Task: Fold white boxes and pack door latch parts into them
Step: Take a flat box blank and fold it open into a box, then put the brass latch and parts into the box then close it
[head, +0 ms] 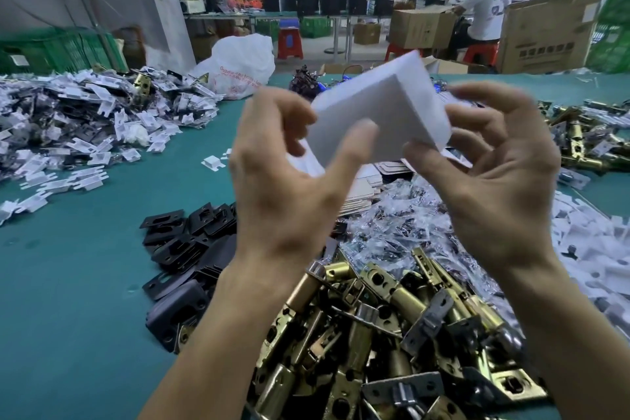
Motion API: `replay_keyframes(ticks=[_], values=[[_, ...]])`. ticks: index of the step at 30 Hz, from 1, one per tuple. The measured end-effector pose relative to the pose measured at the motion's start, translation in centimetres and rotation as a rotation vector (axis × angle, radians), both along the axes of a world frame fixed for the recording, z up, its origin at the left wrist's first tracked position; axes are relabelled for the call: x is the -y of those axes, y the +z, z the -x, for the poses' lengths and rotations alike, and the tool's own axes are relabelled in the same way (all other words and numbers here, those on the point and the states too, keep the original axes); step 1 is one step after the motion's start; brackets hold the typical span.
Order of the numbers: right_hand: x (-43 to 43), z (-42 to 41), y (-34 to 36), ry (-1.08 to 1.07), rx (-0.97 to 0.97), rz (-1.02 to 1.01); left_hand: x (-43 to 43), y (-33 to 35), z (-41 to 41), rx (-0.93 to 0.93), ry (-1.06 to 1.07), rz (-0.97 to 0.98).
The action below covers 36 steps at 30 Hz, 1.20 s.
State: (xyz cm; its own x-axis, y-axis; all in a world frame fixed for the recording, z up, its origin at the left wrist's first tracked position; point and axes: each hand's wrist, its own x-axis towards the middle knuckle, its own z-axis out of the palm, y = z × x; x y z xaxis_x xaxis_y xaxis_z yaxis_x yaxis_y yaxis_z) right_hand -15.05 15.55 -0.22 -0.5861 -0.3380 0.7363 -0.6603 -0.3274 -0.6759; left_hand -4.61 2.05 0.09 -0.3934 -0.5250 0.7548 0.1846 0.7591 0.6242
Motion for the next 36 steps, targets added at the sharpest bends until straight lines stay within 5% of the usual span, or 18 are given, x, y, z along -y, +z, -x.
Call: replay_keyframes(ticks=[4,8,12,18,24,30,36], values=[[-0.2,-0.2,-0.1,0.08,-0.124,-0.147,0.9,0.7,-0.4,0.243,-0.488,-0.858],[0.6,-1.2,-0.8,0.175,-0.236,-0.297,1.4,0.3,-0.4,0.282,-0.886,-1.146],[0.5,-1.4,-0.6,0.321,-0.208,-0.374,1.8,0.2,-0.3,0.094,-0.887,-1.38],[-0.6,-0.1,-0.4,0.012,-0.173,-1.0,2.8,-0.1,0.3,-0.091,-0.539,-1.236],[-0.2,-1.5,-0.1,-0.012,-0.224,-1.47,3.5,-1.2,0.5,-0.102,-0.396,-1.082],[2.1,-1.8,1.4,0.035,-0.328,-1.658,3.5,-1.3,0.2,-0.148,-0.455,-1.081],[1.6,-0.5,1.0,0.12,-0.083,-1.549,3.7,-2.3,0.5,0.059,-0.46,-0.964]])
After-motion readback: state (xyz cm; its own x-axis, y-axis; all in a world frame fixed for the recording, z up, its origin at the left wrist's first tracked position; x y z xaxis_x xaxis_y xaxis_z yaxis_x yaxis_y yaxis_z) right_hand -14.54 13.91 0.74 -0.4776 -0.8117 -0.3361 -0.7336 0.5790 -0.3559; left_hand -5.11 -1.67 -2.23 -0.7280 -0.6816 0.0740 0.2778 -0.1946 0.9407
